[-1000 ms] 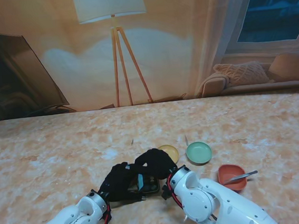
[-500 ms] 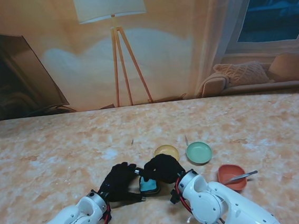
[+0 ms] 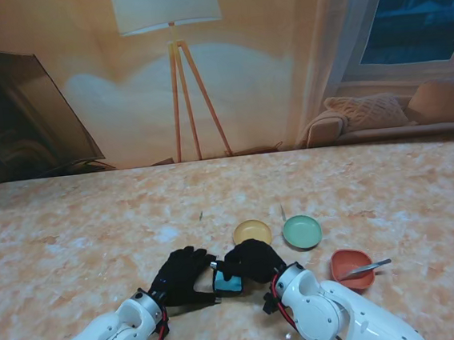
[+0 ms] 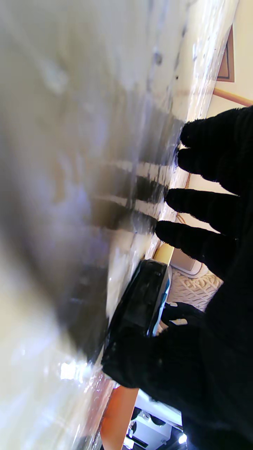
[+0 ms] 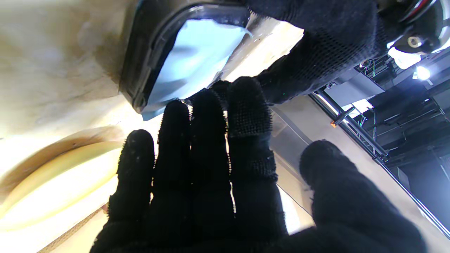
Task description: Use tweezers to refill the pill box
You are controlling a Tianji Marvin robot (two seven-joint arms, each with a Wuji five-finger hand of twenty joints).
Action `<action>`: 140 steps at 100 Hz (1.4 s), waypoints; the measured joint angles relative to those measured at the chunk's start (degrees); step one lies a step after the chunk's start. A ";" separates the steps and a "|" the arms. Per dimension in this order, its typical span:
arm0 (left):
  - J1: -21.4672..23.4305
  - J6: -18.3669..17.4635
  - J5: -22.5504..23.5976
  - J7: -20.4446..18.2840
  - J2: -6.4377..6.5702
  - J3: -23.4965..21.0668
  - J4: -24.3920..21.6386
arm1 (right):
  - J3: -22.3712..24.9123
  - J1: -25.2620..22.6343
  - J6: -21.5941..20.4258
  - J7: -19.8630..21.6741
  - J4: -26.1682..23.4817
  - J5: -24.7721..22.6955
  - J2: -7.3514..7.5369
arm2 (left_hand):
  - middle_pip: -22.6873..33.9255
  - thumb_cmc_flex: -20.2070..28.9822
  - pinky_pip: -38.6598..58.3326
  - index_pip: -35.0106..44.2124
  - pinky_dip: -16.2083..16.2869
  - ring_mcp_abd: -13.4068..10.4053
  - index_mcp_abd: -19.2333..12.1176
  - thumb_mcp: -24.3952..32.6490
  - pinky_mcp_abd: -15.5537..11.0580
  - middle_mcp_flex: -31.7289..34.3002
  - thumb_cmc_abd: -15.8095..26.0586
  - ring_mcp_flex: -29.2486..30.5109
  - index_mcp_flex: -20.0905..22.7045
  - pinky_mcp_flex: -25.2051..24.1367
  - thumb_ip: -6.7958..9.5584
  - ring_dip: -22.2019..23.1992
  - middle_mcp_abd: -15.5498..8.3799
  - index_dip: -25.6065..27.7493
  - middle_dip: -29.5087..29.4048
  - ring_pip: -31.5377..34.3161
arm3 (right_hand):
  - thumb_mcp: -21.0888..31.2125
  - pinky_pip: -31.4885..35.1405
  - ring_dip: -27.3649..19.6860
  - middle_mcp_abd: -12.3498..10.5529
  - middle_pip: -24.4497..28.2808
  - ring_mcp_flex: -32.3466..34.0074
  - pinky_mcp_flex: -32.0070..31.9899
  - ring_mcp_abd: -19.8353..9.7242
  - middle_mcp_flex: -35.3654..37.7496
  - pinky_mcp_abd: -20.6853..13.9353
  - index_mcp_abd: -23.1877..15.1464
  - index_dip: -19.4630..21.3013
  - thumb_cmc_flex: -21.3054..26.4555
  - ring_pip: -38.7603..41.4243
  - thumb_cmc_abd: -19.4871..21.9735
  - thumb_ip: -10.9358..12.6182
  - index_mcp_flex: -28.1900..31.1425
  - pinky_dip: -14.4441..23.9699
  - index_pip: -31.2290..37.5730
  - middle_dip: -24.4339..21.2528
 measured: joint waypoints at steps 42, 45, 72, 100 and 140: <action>4.00 0.87 0.57 -0.17 -0.87 -4.21 -2.40 | 4.10 -2.93 0.52 -0.61 -3.04 0.14 -0.05 | 1.20 -1.05 1.31 0.05 -0.02 -3.40 -0.65 0.85 -3.84 0.14 1.25 0.76 1.00 0.85 0.01 0.16 -2.35 -0.07 0.60 0.84 | 2.27 -1.23 0.00 1.20 -2.52 -2.69 -2.73 2.80 -4.46 1.35 0.51 -0.03 -5.01 -2.36 -2.33 0.02 -5.47 0.03 -4.89 0.00; 4.43 1.14 0.79 -0.27 -0.91 -4.71 -2.78 | 4.50 -3.15 0.52 -0.81 -3.39 -0.06 -0.04 | 1.20 -1.59 1.82 0.05 -0.02 -3.44 -0.65 0.82 -3.86 0.79 1.16 1.35 1.03 1.30 0.01 0.17 -2.35 -0.07 0.61 0.85 | 2.96 -2.16 0.00 1.23 -3.13 -3.55 -3.32 2.80 -5.44 1.41 0.66 -0.03 -5.59 -3.35 -2.86 0.02 -6.95 0.03 -5.91 0.00; 8.28 4.27 5.72 -1.78 -0.86 -11.03 -8.77 | 9.53 -5.20 0.55 -1.21 -6.89 -4.01 0.45 | 2.73 -2.35 7.20 -0.29 1.47 -3.17 -0.89 0.77 -2.64 1.73 1.56 1.77 1.12 3.01 0.01 0.41 -1.86 -0.07 0.74 2.04 | 6.62 -15.75 -4.04 0.81 -10.19 -13.02 -9.89 -0.10 -18.22 2.75 2.19 -2.10 -11.95 -14.41 -7.25 -1.02 -20.17 -4.07 -18.75 -2.61; 11.94 7.06 6.30 -1.85 -1.25 -18.83 -17.63 | 16.72 -7.89 -0.91 -2.57 -10.17 -8.35 1.13 | 2.01 -0.88 7.15 -1.72 1.47 -3.17 -1.29 -8.26 -2.66 2.31 5.09 3.25 1.89 3.27 0.04 0.43 -2.31 -0.16 0.74 2.44 | 11.28 -30.50 -8.67 -0.50 -14.67 -21.60 -13.40 -3.16 -29.56 1.99 5.11 -7.08 -22.51 -23.12 -9.91 -2.90 -31.21 -8.61 -26.94 -7.47; 15.48 7.61 2.75 2.43 -2.23 -23.35 -21.66 | 27.71 -14.05 -6.79 1.50 -14.38 -14.19 3.45 | 1.27 -0.88 6.19 -2.49 1.48 -3.17 -1.33 -8.82 -2.72 2.37 5.10 3.46 3.40 3.57 0.04 0.43 -2.32 -0.82 0.67 2.35 | 15.76 -41.33 -11.62 -0.79 -14.51 -27.43 -13.94 -4.67 -39.35 -0.09 7.27 -9.98 -31.61 -28.37 -12.37 -5.79 -39.87 -9.59 -31.01 -10.23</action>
